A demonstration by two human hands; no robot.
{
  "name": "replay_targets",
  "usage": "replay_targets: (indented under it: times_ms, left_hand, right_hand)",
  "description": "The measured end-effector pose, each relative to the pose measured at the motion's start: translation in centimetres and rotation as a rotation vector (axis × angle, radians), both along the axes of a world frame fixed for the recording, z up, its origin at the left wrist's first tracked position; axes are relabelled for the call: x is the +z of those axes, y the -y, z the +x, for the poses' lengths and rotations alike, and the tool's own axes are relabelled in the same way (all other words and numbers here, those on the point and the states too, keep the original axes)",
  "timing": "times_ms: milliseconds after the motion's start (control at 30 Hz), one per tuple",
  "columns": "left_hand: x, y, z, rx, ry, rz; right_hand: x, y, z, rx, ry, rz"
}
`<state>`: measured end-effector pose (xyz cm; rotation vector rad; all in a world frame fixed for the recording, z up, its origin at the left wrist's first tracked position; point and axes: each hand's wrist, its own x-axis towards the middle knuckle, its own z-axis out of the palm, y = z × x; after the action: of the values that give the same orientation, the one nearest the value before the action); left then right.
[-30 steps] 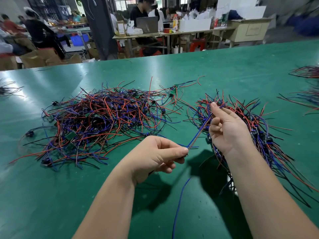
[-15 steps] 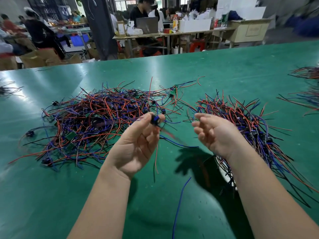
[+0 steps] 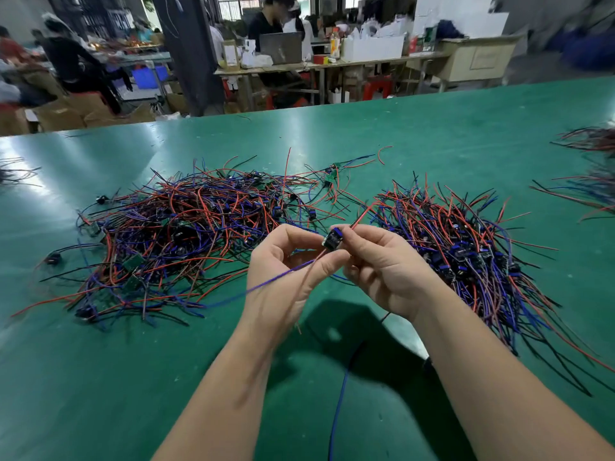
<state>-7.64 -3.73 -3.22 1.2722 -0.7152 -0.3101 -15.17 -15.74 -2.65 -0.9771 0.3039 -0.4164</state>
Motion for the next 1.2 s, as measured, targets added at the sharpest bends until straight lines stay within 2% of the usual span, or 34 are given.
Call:
replay_targets:
  times_ms: [100, 200, 267, 367, 467, 533, 700, 767, 833, 900, 967, 1033, 1100, 1133, 1200]
  left_hand:
    - [0.2, 0.0, 0.0, -0.187, -0.073, -0.015]
    - [0.3, -0.2, 0.3, -0.378, -0.33, -0.015]
    - [0.6, -0.2, 0.1, -0.409, -0.44, 0.018]
    - [0.5, 0.2, -0.5, -0.264, -0.405, 0.139]
    - [0.3, 0.2, -0.4, -0.221, -0.366, 0.209]
    - [0.3, -0.3, -0.2, -0.3, -0.37, 0.29]
    - [0.0, -1.3, -0.1, -0.651, -0.297, 0.605]
    - [-0.2, -1.5, 0.1, -0.687, -0.285, 0.624]
    - [0.0, -1.3, 0.1, -0.621, -0.284, 0.573]
    - [0.1, -0.9, 0.4, -0.441, -0.318, 0.459]
    - [-0.1, -0.4, 0.9, -0.23, -0.379, 0.349]
    - [-0.2, -0.3, 1.3, -0.096, -0.42, 0.268]
    - [-0.3, -0.2, 1.4, -0.064, -0.417, 0.238]
    - [-0.4, -0.2, 1.3, -0.074, -0.395, 0.245]
    - [-0.5, -0.2, 1.3, -0.123, -0.353, 0.25]
  right_hand:
    - [0.2, 0.7, 0.0, -0.064, 0.036, 0.042]
    - [0.4, 1.4, -0.2, -0.077, 0.059, 0.047]
    - [0.3, 1.4, -0.4, -0.02, 0.034, -0.018]
    - [0.1, 1.1, -0.7, 0.065, -0.022, -0.184]
    - [0.2, 1.0, -0.7, -0.029, -0.109, -0.304]
    - [0.3, 1.5, -0.8, -0.148, -0.144, -0.234]
    - [0.8, 3.9, -1.8, -0.485, -0.12, 0.059]
    - [0.8, 4.6, -2.1, -0.594, -0.054, 0.127]
    - [0.5, 5.0, -1.9, -0.704, -0.001, 0.132]
    - [0.3, 5.1, -1.6, -0.81, -0.035, 0.036]
    - [0.3, 4.3, -1.3, -0.789, -0.099, -0.138]
    - [0.1, 2.8, -1.0, -0.54, -0.127, -0.419]
    - [-0.3, 0.7, -0.7, -0.219, -0.168, -0.736]
    - [-0.5, -0.1, -0.6, -0.143, -0.176, -0.876]
    - [-0.8, -1.2, -0.4, -0.209, -0.159, -1.061]
